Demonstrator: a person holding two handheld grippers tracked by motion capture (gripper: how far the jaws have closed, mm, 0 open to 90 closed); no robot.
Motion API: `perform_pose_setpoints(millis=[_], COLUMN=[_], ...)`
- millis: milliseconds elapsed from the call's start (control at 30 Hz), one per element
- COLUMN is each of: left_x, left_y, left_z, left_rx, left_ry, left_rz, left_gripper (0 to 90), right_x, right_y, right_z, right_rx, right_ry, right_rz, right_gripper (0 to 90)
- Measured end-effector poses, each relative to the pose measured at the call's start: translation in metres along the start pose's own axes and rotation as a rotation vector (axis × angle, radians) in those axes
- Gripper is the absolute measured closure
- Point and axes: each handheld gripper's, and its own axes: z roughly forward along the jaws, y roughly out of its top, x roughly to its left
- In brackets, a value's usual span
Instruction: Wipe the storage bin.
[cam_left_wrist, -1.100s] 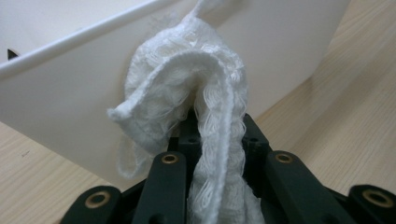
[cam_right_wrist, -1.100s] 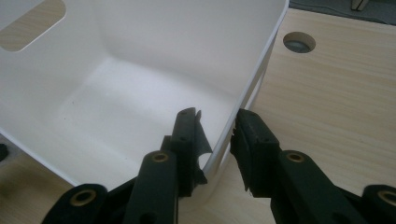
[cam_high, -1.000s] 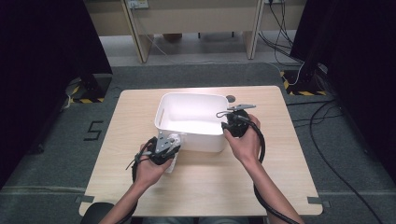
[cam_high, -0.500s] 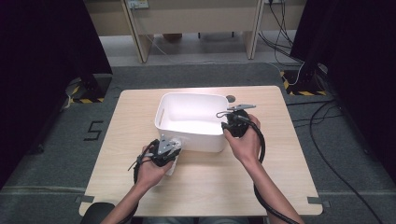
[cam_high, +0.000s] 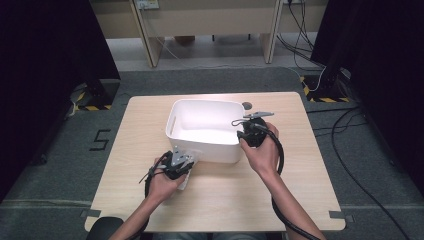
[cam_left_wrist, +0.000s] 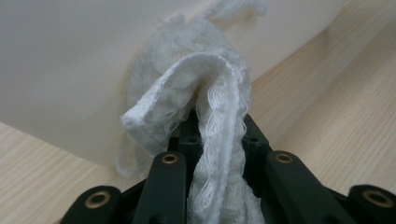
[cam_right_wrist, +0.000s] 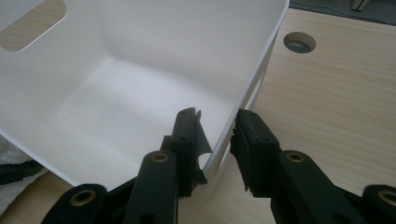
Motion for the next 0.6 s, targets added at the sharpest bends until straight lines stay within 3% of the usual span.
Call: perform_pose_setpoints(millis=[600], left_x=[-0.0051], left_y=[0.0011], left_z=[0.0061], left_rx=[0.017], left_ry=[-0.009], left_rz=[0.007], left_gripper=[75.8], right_x=[0.0003], right_y=[0.0001], right_z=[0.0000], right_rx=[0.001], right_ry=[-0.001], right_rz=[0.001], right_gripper=[70.3])
